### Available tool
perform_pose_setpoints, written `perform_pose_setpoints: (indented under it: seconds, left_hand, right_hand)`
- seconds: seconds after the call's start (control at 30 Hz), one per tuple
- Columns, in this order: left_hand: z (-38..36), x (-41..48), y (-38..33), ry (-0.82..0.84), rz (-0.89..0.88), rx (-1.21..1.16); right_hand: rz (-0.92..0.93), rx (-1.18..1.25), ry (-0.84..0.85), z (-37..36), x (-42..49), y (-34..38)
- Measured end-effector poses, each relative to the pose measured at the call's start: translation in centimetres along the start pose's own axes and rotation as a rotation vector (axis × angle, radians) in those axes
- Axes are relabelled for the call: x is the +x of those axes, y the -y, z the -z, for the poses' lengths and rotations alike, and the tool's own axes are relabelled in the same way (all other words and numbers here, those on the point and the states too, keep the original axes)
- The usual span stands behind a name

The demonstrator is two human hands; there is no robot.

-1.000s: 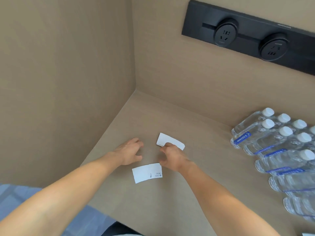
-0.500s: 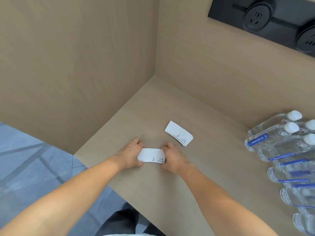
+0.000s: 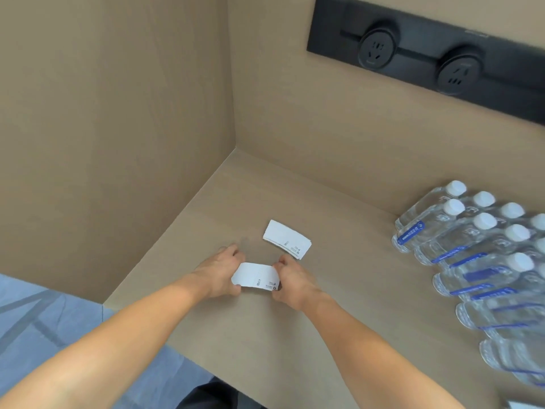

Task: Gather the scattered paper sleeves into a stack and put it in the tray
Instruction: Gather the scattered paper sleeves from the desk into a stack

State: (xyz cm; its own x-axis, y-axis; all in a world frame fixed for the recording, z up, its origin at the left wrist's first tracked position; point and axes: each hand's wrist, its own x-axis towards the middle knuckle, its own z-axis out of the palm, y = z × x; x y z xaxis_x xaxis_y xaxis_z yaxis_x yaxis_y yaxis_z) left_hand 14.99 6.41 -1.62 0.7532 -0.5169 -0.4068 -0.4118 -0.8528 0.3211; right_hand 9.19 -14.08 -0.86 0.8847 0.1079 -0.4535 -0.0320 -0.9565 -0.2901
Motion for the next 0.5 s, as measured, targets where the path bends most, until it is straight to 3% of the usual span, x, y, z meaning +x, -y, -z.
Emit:
perform_pose_setpoints:
  seconds: [0.5]
  left_hand:
    - [8.5,9.0,-4.6,0.08,-0.22,0.104]
  right_hand:
    - [-0.303,0.146,-0.221,5.2,2.3,-3.7]
